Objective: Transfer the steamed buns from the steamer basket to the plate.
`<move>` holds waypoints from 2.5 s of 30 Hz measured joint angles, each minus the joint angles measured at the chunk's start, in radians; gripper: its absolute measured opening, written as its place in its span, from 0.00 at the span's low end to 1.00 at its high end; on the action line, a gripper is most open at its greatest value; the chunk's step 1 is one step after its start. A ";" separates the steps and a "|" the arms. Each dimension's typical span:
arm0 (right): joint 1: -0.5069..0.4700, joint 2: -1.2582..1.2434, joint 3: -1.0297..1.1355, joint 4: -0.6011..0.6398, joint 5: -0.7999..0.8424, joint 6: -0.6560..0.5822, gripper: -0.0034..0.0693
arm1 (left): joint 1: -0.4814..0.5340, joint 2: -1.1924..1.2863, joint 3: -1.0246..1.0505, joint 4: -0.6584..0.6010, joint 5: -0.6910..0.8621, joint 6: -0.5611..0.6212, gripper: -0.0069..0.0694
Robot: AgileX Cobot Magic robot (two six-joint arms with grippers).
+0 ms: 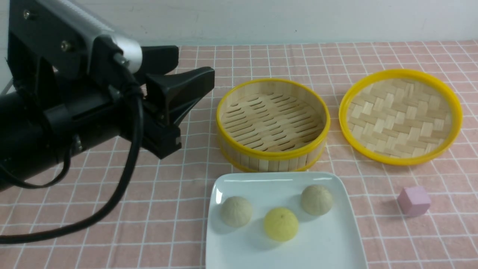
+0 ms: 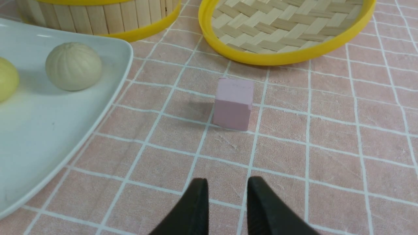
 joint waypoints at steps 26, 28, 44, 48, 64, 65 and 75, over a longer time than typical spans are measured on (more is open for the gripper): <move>0.000 0.000 0.000 0.001 0.000 -0.001 0.36 | 0.165 -0.087 0.236 -0.037 -0.558 -0.131 0.69; 0.000 0.000 0.000 0.001 0.000 -0.001 0.37 | 0.278 -0.196 0.376 -0.038 -0.464 -0.135 0.69; 0.000 0.000 0.000 0.001 0.000 -0.001 0.37 | 0.511 -0.635 0.746 -0.033 -0.332 -0.134 0.69; 0.000 0.000 0.000 0.001 0.000 -0.001 0.37 | 0.511 -0.697 0.766 -0.032 -0.336 -0.134 0.69; 0.000 0.000 0.000 0.001 0.000 -0.001 0.37 | 0.511 -0.757 0.767 -0.032 -0.331 -0.133 0.69; 0.000 0.000 0.000 0.001 0.000 -0.001 0.37 | 0.511 -0.757 0.767 -0.032 -0.328 -0.133 0.69; 0.000 0.000 0.000 0.001 0.000 -0.001 0.37 | 0.511 -0.757 0.641 -0.031 -0.327 -0.067 0.69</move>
